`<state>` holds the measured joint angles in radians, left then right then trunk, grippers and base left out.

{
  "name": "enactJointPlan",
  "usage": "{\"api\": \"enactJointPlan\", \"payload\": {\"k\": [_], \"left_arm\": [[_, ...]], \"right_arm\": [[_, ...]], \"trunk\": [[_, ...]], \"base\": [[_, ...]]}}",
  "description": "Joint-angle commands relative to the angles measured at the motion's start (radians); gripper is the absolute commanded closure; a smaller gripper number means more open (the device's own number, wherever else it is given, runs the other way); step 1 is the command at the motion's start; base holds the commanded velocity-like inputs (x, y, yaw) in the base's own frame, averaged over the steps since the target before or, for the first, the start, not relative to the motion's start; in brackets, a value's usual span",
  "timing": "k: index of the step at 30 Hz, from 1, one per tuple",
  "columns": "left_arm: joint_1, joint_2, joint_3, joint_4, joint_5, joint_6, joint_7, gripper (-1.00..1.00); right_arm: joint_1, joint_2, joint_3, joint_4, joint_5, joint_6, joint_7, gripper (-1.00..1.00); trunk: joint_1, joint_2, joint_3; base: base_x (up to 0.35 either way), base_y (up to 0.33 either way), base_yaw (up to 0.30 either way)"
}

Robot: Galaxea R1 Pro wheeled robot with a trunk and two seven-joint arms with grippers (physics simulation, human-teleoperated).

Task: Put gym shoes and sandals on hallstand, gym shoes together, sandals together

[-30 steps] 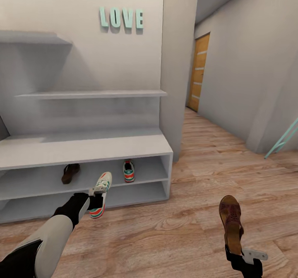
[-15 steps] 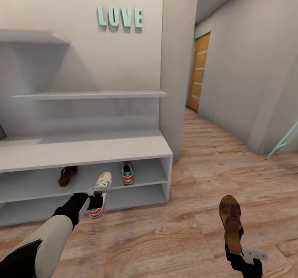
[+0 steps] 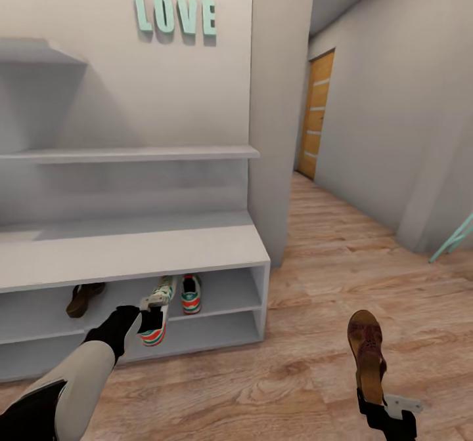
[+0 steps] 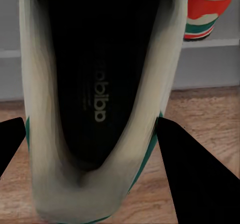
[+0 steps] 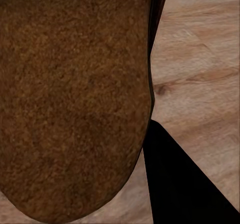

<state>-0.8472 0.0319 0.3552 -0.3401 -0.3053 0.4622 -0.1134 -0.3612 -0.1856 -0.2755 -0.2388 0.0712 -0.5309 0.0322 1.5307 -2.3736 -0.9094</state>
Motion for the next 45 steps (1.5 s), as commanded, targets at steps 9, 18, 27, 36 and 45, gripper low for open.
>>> {"api": "enactJointPlan", "payload": {"k": [9,18,27,36,45], "left_arm": [[0.002,0.000,0.003,0.001,-0.013,-0.078,-0.002,1.00],[0.002,-0.001,-0.004,0.000,-0.016,-0.093,0.001,1.00],[0.002,-0.001,-0.002,0.000,-0.014,-0.092,0.001,1.00],[0.002,-0.001,0.003,0.000,-0.013,-0.091,0.001,1.00],[0.002,0.001,0.004,-0.001,-0.013,-0.093,0.006,1.00]], "right_arm": [[-0.001,0.001,-0.008,0.001,0.004,-0.003,0.005,1.00],[-0.001,0.002,-0.008,0.001,0.004,-0.003,0.005,1.00],[-0.001,0.003,-0.008,0.001,0.004,-0.002,0.005,1.00],[-0.001,0.003,-0.009,0.001,0.004,-0.003,0.005,1.00],[-0.001,0.003,-0.009,0.001,0.004,-0.003,0.005,1.00]], "trunk": [[0.000,0.000,-0.001],[0.000,0.000,-0.001],[0.031,-0.056,-0.031],[0.066,-0.119,-0.072],[0.066,-0.119,-0.076]], "base": [[0.089,-0.005,0.000],[0.002,0.000,0.000],[0.000,0.000,0.000],[0.000,0.000,0.000],[0.000,0.000,0.000]]}}
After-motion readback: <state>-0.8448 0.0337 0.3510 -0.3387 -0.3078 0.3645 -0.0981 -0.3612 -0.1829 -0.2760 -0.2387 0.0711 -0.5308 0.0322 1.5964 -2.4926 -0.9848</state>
